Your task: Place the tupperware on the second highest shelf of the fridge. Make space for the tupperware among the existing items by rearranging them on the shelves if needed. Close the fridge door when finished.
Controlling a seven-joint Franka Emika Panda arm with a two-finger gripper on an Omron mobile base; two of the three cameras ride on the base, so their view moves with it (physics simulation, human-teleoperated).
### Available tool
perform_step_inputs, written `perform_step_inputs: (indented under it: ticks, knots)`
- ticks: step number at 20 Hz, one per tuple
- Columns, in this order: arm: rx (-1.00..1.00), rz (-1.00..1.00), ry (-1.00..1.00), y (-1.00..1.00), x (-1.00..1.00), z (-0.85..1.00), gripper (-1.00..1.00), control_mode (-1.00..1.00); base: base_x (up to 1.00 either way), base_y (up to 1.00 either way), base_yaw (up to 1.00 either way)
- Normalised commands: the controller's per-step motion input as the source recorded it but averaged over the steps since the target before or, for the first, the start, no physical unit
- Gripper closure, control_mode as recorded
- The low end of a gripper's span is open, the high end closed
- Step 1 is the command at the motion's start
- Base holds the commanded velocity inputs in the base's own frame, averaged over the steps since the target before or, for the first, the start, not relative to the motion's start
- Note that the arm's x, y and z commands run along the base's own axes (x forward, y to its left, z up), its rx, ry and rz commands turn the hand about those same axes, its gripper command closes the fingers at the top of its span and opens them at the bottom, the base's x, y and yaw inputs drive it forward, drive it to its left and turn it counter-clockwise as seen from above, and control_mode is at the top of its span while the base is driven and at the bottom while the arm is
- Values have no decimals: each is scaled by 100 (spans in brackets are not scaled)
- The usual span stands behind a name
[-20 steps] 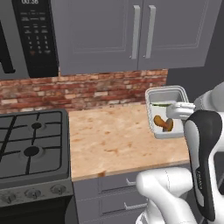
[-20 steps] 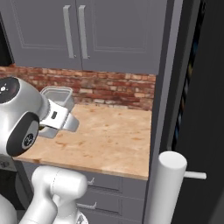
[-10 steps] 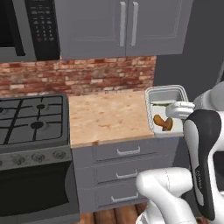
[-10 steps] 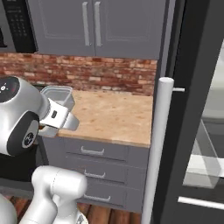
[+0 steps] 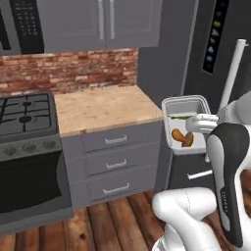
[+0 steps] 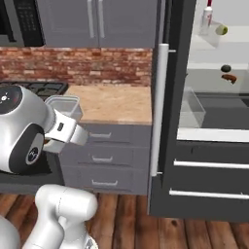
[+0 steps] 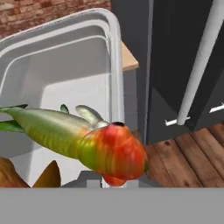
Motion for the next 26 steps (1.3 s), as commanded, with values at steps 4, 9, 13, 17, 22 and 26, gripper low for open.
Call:
perform_step_inputs:
  ticks: [4,9,13,17,22,26]
  knots:
    - [0,0,0,0,0,0,100,100,-70,-7,-62]
    - [0,0,0,0,0,0,100,100,-34,-22,-67]
    - [0,0,0,0,0,0,100,100,4,-60,-54]
    - [0,0,0,0,0,0,100,100,29,-82,-33]
    - [0,0,0,0,0,0,100,100,56,-76,-5]
    - [0,0,0,0,0,0,100,100,78,-83,20]
